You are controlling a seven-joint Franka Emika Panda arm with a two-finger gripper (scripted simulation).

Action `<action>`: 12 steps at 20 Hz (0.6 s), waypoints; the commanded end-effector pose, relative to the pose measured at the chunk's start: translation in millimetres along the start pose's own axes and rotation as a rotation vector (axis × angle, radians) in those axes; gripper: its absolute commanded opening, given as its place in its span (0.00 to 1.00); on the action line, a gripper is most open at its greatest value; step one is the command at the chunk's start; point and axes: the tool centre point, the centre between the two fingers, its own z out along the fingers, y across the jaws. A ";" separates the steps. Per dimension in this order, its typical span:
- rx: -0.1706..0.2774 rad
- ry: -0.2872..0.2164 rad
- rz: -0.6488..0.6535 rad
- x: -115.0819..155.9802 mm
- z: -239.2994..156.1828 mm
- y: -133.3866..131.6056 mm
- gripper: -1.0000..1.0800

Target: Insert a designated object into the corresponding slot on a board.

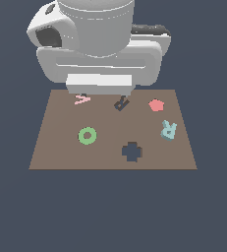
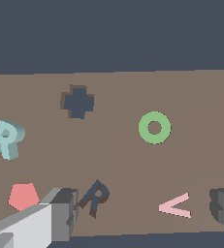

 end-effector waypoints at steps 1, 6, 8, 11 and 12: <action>0.000 0.000 0.000 0.0 0.0 0.0 0.96; 0.000 0.000 0.009 -0.6 3.0 -4.6 0.96; 0.000 -0.001 0.017 -1.2 5.9 -9.0 0.96; 0.001 -0.001 0.035 -2.3 12.1 -18.4 0.96; 0.001 -0.001 0.043 -2.7 14.6 -22.3 0.96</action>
